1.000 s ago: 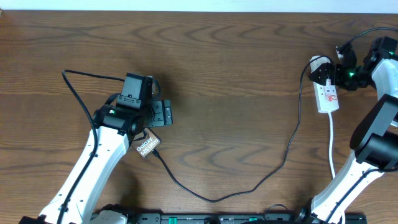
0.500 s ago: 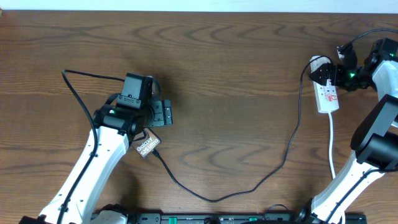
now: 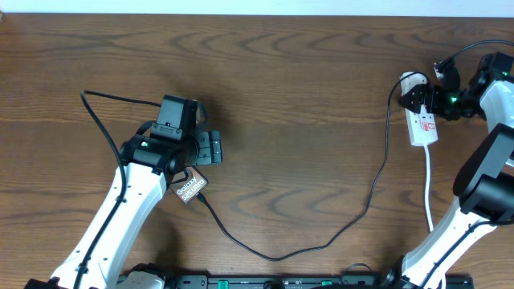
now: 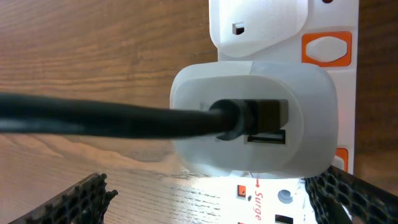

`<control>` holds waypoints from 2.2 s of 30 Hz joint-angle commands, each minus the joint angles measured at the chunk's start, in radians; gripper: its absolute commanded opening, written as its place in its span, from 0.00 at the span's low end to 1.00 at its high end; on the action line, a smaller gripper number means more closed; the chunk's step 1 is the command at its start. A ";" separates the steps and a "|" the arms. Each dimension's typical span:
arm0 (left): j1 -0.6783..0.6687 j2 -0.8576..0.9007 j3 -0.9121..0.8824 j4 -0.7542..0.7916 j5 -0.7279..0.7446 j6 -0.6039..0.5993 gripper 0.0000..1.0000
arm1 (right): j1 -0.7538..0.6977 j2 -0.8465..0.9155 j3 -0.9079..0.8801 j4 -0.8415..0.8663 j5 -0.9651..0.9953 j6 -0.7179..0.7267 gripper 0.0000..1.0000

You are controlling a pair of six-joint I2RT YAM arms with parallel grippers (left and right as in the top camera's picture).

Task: Plug charger to phone and switch on socket

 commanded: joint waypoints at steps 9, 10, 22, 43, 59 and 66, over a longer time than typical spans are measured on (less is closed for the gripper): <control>-0.003 0.002 0.018 -0.004 0.002 -0.005 0.89 | 0.059 0.033 -0.082 -0.028 -0.087 0.115 0.99; -0.003 0.002 0.018 -0.003 0.002 -0.004 0.90 | 0.056 0.033 -0.082 -0.029 -0.082 0.131 0.99; -0.003 0.002 0.018 0.005 0.002 -0.003 0.90 | 0.005 -0.051 -0.063 -0.081 0.261 0.259 0.99; -0.003 0.002 0.018 0.000 0.002 -0.004 0.90 | -0.002 -0.819 -0.063 -0.182 0.320 0.336 0.99; -0.003 0.002 0.018 0.000 0.002 -0.004 0.89 | -0.002 -1.137 -0.063 -0.190 0.320 0.336 0.99; -0.003 0.002 0.018 0.000 0.002 -0.004 0.89 | -0.002 -1.151 -0.063 -0.190 0.320 0.336 0.99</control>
